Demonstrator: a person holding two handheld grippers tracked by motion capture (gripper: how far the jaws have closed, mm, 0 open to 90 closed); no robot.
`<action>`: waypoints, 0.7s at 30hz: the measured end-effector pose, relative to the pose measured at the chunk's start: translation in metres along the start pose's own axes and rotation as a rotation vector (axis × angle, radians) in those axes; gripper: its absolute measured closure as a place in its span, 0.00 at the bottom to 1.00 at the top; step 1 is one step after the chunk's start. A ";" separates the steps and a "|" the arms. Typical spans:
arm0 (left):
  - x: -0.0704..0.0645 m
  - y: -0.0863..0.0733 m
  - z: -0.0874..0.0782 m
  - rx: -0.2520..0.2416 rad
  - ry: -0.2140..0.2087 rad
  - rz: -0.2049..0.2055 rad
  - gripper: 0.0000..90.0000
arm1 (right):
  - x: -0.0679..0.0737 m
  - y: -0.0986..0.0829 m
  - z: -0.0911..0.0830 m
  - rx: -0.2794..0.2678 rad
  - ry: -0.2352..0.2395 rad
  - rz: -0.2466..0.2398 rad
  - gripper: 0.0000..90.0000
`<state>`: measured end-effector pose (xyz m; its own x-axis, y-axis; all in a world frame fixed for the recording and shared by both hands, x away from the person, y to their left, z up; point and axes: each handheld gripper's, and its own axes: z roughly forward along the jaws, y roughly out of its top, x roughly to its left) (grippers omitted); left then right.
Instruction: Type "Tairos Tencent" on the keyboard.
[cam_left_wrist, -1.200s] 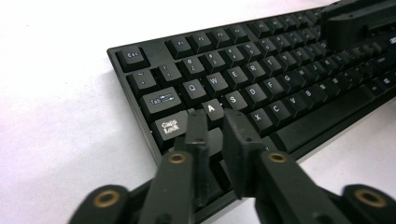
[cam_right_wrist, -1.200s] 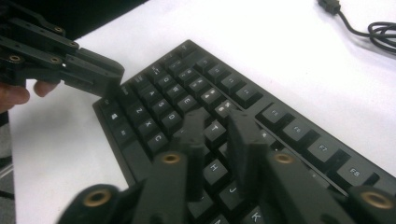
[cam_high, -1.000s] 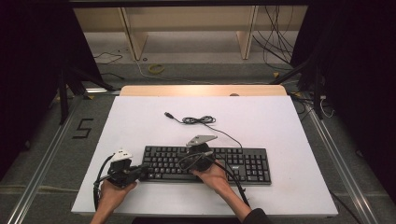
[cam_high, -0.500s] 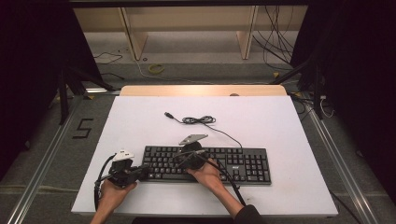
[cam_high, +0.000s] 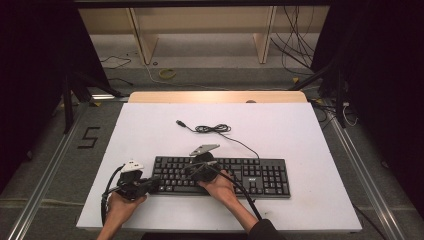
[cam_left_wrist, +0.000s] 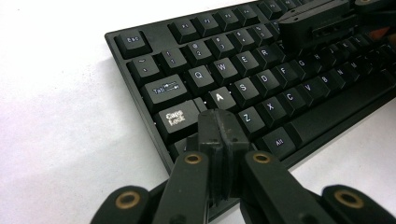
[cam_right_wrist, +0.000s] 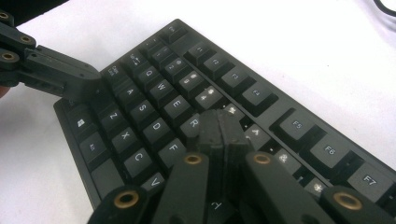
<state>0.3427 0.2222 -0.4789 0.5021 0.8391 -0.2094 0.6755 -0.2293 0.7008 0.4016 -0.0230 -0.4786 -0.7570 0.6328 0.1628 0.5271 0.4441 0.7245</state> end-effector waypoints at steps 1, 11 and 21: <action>0.000 0.000 0.000 0.001 0.001 0.002 0.99 | 0.000 0.000 0.000 0.000 0.000 0.000 1.00; -0.002 -0.001 0.003 0.022 -0.006 -0.002 0.99 | 0.002 -0.002 0.003 0.009 -0.018 -0.002 1.00; -0.003 0.001 0.003 0.021 0.000 0.009 0.99 | 0.002 -0.001 0.002 0.004 -0.009 0.017 1.00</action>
<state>0.3428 0.2179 -0.4795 0.5085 0.8367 -0.2034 0.6823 -0.2473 0.6880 0.4003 -0.0215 -0.4804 -0.7443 0.6460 0.1695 0.5417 0.4354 0.7190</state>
